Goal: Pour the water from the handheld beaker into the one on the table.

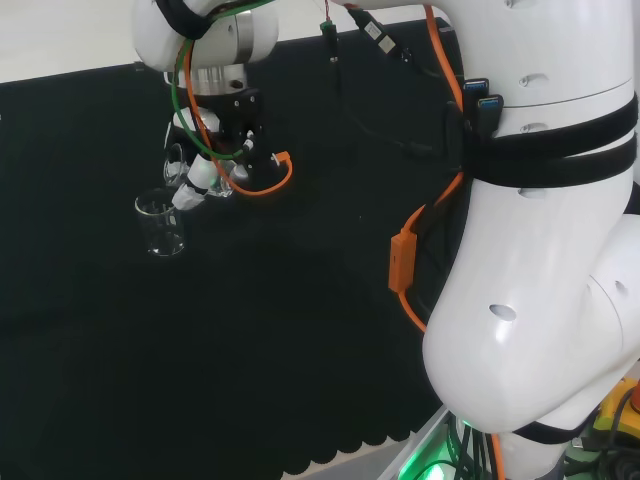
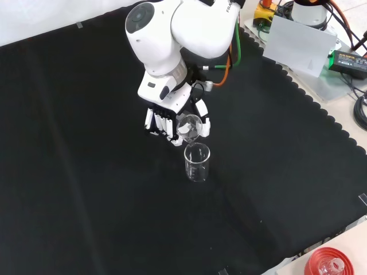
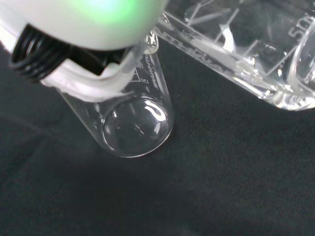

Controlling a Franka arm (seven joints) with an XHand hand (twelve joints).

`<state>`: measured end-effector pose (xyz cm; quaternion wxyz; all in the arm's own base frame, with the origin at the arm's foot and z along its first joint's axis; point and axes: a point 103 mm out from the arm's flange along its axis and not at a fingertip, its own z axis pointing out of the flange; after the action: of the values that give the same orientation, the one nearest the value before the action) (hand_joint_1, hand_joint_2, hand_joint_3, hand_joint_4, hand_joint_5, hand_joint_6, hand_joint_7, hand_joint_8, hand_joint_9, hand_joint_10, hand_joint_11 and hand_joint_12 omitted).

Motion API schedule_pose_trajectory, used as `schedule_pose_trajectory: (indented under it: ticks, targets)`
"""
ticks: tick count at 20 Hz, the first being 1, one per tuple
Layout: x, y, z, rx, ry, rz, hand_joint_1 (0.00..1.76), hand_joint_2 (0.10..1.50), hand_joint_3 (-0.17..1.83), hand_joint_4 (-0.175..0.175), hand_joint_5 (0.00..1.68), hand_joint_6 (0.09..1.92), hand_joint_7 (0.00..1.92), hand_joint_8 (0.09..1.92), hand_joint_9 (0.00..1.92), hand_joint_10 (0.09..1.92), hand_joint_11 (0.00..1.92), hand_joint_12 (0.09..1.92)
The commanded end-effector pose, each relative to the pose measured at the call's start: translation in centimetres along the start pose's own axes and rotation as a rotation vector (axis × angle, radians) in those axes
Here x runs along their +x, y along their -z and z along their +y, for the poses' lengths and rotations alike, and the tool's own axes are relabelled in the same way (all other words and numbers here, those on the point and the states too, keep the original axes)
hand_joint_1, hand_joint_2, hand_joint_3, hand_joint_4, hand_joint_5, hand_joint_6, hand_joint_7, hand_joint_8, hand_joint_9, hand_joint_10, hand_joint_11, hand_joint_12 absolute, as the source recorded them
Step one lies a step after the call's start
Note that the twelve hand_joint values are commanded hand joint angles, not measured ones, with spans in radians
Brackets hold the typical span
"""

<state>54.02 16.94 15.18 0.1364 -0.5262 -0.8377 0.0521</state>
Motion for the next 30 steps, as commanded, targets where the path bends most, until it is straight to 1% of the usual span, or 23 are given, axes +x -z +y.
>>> schedule_pose_trajectory:
  ticks: [1, 6, 17, 23, 30]
  targets:
    - [0.3, -0.1, 0.1, 0.021, -0.011, -0.038, 1.32, 0.48, 0.86, 0.023, 1.35, 0.58, 1.68, 0.09, 1.16, 0.45, 0.59, 1.23]
    - [0.6, -0.4, 0.0, 0.033, -0.009, -0.06, 1.32, 0.48, 0.86, 0.022, 1.35, 0.58, 1.68, 0.09, 1.16, 0.45, 0.59, 1.22]
    - [1.2, -0.3, 0.1, 0.087, -0.016, -0.104, 1.32, 0.48, 0.87, 0.019, 1.35, 0.58, 1.68, 0.09, 1.17, 0.45, 0.6, 1.22]
    - [1.4, -0.3, 0.3, 0.117, -0.018, -0.144, 1.32, 0.48, 0.87, 0.019, 1.35, 0.58, 1.68, 0.09, 1.17, 0.45, 0.6, 1.22]
    - [1.6, -0.1, 0.3, 0.132, -0.019, -0.163, 1.32, 0.48, 0.87, 0.019, 1.36, 0.58, 1.68, 0.09, 1.17, 0.45, 0.6, 1.22]
